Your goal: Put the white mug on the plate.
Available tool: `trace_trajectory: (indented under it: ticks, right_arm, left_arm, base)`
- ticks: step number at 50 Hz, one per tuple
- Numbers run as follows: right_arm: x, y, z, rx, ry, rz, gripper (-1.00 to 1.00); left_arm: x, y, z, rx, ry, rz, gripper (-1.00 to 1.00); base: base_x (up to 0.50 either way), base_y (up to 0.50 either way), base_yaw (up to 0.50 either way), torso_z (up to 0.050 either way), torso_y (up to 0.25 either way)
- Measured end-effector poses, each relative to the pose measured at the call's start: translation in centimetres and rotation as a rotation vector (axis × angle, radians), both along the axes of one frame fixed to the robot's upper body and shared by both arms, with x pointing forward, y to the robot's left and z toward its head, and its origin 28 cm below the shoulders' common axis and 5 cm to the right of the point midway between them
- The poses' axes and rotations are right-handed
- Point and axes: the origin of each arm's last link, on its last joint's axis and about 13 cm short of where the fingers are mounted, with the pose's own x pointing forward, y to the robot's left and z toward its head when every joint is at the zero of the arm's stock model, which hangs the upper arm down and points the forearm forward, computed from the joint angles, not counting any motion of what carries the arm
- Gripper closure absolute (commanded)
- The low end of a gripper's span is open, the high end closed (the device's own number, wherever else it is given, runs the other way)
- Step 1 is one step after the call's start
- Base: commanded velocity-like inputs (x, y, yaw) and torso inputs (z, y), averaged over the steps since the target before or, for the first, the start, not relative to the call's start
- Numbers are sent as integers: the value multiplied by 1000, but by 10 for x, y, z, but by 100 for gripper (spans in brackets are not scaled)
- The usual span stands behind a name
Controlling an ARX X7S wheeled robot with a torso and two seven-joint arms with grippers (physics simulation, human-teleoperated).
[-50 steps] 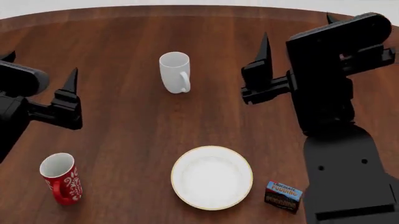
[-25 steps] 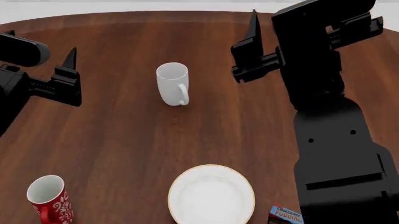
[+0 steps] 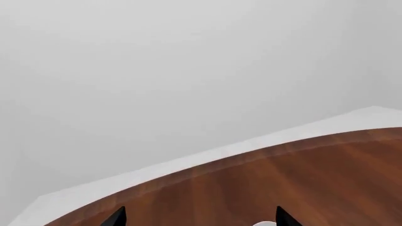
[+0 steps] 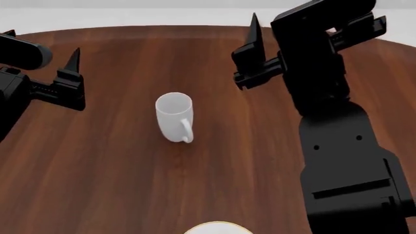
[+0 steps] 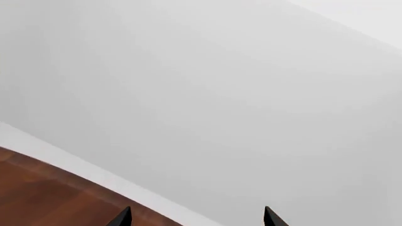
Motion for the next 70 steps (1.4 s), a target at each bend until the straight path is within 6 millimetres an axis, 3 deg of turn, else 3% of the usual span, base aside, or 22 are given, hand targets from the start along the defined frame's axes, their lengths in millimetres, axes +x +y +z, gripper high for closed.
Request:
trace_trajectory:
  ticks: [42,60,70]
  right_arm:
    - [-1,0,-6,19,42,20,-100]
    - [30,5,-18,57,236,128,-100]
    - [34,10,-21,76,285,182,-100]
  left_arm:
    - [-2,-1,0,-7,3,-7,-100]
    - [-11,2,6,-22,-25,-33,-100]
    - [-23,2,15,-24,-81,-36,-100]
  base:
    - [367,0,0,0,1]
    - [0,0,0,1,-6]
    - [-1,0,0,28,-171]
